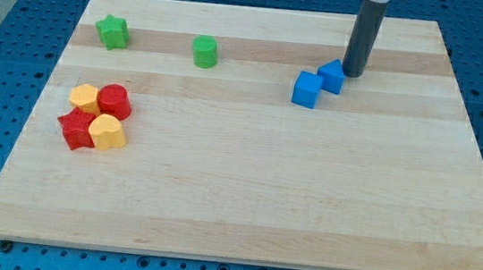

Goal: Slightly push the green circle diagonally bottom right to the green star

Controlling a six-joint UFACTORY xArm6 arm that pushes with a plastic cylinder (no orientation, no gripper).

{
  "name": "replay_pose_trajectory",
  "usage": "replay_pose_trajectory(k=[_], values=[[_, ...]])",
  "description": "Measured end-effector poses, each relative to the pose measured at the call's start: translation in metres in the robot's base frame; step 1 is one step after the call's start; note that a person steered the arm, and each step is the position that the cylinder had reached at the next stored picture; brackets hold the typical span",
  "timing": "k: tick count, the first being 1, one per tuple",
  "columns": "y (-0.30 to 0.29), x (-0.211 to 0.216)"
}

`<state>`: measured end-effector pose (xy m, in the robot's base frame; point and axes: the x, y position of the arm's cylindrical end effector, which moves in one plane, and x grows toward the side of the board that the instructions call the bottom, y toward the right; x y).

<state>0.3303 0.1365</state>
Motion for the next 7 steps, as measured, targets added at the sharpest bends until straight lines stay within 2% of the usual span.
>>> replay_pose_trajectory(k=[2, 3, 4, 5, 6, 7], values=[[-0.046, 0.000], [-0.046, -0.005], [-0.055, -0.046], [-0.102, -0.071], [-0.178, -0.063], [-0.215, -0.033]])
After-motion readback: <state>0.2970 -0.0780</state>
